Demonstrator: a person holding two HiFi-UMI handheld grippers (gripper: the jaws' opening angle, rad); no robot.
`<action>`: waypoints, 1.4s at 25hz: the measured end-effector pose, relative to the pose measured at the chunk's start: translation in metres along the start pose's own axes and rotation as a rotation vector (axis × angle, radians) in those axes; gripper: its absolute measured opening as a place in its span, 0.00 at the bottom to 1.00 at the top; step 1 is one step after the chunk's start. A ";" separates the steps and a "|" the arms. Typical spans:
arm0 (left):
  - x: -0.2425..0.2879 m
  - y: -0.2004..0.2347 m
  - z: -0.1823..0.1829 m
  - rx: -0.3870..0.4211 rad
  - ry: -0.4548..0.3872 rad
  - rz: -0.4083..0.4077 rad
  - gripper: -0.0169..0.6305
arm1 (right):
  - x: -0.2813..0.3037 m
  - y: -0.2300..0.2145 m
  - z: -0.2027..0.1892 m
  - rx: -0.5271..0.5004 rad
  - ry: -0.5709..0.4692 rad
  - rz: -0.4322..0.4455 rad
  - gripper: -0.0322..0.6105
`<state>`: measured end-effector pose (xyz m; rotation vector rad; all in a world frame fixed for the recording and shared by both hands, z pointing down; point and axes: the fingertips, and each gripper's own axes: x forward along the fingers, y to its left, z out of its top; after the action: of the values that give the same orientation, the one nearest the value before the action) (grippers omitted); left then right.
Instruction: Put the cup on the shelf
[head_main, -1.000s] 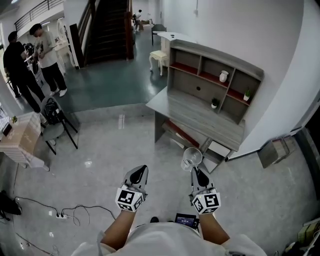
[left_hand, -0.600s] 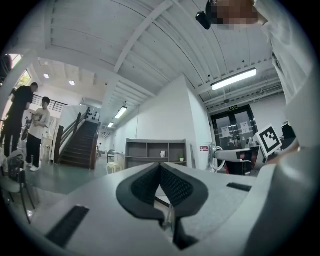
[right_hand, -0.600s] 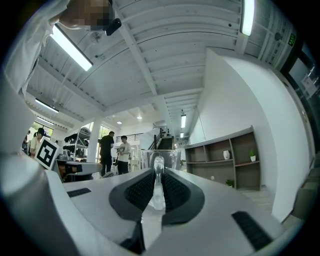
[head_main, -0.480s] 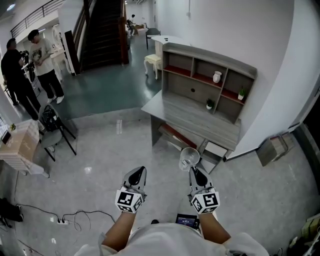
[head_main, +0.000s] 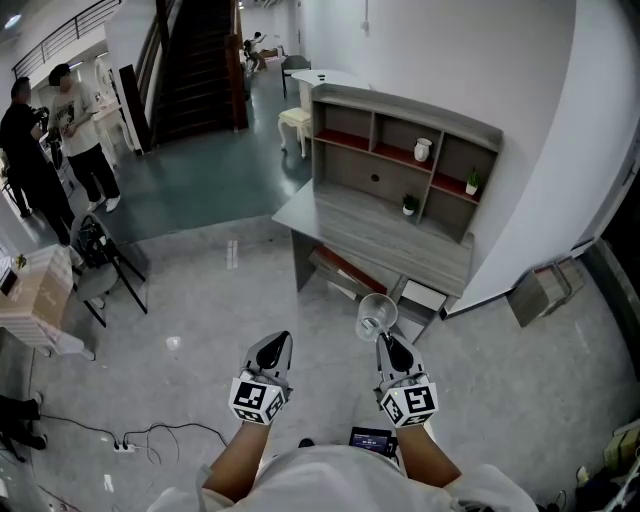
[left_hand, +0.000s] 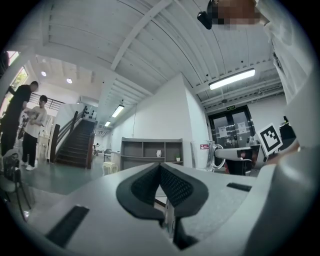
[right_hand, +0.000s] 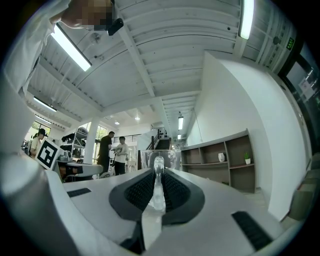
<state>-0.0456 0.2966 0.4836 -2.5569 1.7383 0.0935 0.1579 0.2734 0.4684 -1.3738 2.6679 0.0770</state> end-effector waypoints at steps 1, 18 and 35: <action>0.002 -0.002 0.000 0.000 0.000 -0.003 0.04 | -0.001 -0.003 0.001 -0.001 -0.003 -0.001 0.13; 0.034 -0.047 0.003 0.017 -0.010 -0.018 0.04 | -0.028 -0.048 0.015 -0.042 -0.037 -0.018 0.13; 0.076 -0.064 -0.006 0.022 -0.005 -0.019 0.04 | -0.023 -0.083 0.006 -0.051 -0.024 -0.017 0.13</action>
<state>0.0416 0.2490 0.4840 -2.5552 1.7027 0.0792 0.2393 0.2439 0.4679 -1.4006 2.6516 0.1599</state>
